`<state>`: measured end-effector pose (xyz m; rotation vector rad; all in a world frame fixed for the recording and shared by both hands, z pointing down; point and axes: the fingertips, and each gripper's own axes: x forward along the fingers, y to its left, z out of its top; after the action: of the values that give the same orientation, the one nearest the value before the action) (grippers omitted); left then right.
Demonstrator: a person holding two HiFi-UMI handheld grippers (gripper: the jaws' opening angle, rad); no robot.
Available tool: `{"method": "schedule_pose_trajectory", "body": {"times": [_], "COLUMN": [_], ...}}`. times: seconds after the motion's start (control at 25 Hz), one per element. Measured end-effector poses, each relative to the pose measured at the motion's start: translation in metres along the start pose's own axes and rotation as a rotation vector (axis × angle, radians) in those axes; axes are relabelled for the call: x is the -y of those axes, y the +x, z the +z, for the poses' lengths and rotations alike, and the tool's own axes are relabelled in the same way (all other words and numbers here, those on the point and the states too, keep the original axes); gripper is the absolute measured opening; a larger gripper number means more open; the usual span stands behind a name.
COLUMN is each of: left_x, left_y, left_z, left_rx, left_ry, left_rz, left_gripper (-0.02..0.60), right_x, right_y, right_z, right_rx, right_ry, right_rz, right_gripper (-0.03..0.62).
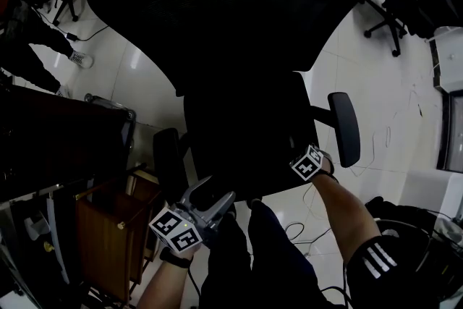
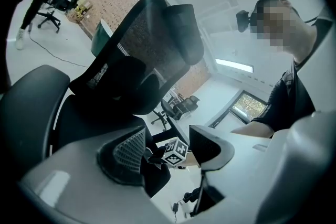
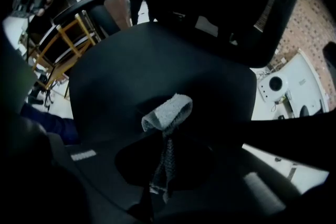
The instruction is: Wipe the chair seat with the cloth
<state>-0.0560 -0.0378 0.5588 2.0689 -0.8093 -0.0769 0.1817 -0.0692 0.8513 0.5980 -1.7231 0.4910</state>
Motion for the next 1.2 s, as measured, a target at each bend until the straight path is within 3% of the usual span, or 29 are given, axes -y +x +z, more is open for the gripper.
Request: {"method": "schedule_pose_trajectory", "body": {"times": [0.16, 0.28, 0.52, 0.68, 0.96, 1.04, 1.2], "left_x": [0.001, -0.004, -0.010, -0.018, -0.023, -0.020, -0.008], "left_y": [-0.007, -0.018, -0.043, -0.055, -0.047, -0.038, -0.018], "left_z": [-0.004, -0.005, -0.005, -0.010, -0.027, -0.028, -0.029], "left_rx": [-0.011, -0.001, 0.012, 0.024, 0.005, -0.001, -0.021], "left_ry": [0.004, -0.004, -0.005, -0.014, -0.034, -0.036, -0.027], "left_rz": [0.004, 0.025, 0.074, 0.106, 0.105, 0.094, 0.062], "left_gripper": [0.285, 0.285, 0.285, 0.285, 0.285, 0.285, 0.285], "right_x": [-0.033, -0.095, -0.248, -0.308, -0.306, -0.286, -0.216], "right_y": [-0.004, -0.005, -0.006, 0.004, 0.023, 0.024, 0.019], "right_z": [0.044, 0.103, 0.175, 0.175, 0.118, 0.092, 0.026], "right_rx": [0.099, 0.198, 0.255, 0.245, 0.197, 0.168, 0.108], "right_ry": [0.162, 0.173, -0.099, -0.198, -0.263, -0.279, -0.179], "right_rz": [0.063, 0.178, 0.383, 0.446, 0.445, 0.429, 0.387], "right_gripper": [0.028, 0.028, 0.028, 0.028, 0.028, 0.028, 0.028]}}
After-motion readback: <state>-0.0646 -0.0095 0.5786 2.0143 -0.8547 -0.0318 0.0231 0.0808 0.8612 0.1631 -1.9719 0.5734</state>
